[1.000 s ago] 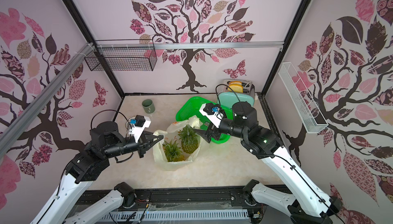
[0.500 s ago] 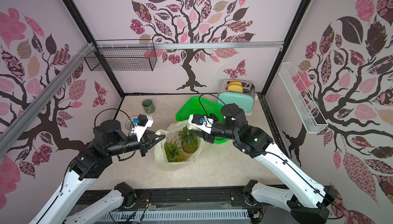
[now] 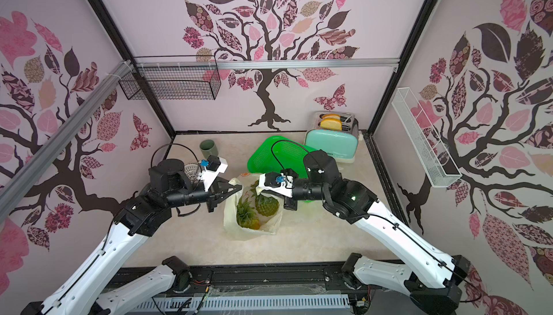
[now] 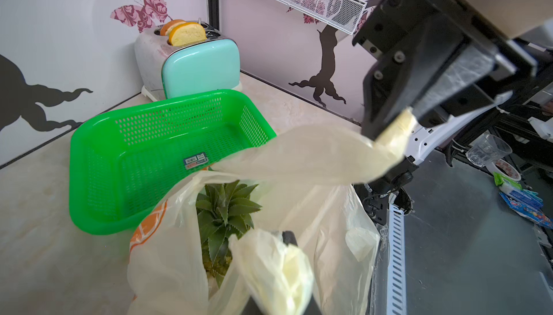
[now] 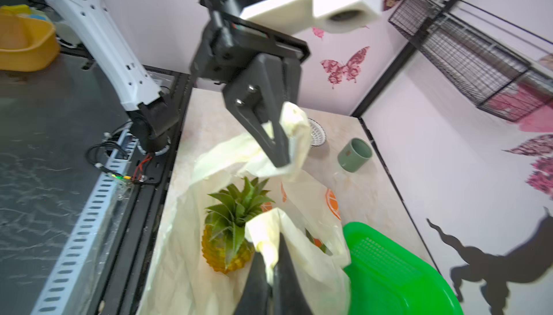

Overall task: Place the pineapple into a plastic bag & tie a knot
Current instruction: Cross the plastic bag at the center of the board.

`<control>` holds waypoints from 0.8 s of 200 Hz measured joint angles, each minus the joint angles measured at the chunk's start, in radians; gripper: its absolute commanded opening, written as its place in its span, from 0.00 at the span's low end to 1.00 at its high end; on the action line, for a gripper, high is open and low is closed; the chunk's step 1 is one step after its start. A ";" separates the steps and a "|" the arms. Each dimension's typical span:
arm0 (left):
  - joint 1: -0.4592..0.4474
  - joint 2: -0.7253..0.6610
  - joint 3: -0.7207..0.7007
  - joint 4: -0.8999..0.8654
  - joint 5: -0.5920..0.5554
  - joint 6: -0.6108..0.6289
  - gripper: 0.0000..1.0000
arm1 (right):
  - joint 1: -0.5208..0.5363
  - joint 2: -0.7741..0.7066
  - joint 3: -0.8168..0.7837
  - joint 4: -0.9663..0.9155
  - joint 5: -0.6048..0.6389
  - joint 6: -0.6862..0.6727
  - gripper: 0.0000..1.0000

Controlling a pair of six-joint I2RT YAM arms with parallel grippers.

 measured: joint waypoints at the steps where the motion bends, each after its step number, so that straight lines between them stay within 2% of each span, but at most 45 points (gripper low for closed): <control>1: 0.000 0.003 0.001 0.002 0.002 0.000 0.00 | 0.002 0.001 -0.001 0.002 -0.006 0.003 0.00; 26: 0.000 0.059 0.013 0.029 0.030 0.000 0.00 | 0.027 0.029 -0.059 0.095 -0.100 0.063 0.00; 44: 0.000 0.082 0.014 0.043 0.043 -0.001 0.02 | 0.031 0.047 -0.105 0.154 -0.117 0.098 0.00; 67: 0.000 0.074 0.010 0.053 0.051 0.003 0.12 | 0.031 0.057 -0.143 0.196 -0.093 0.123 0.00; 112: 0.000 -0.044 -0.060 0.069 0.039 0.054 0.42 | 0.030 0.039 -0.166 0.247 -0.043 0.140 0.00; 148: 0.000 -0.111 -0.113 0.065 -0.010 0.121 0.60 | 0.030 0.023 -0.166 0.252 -0.022 0.147 0.00; 160: 0.000 -0.133 -0.138 0.069 -0.026 0.147 0.63 | 0.030 0.019 -0.167 0.252 -0.019 0.147 0.00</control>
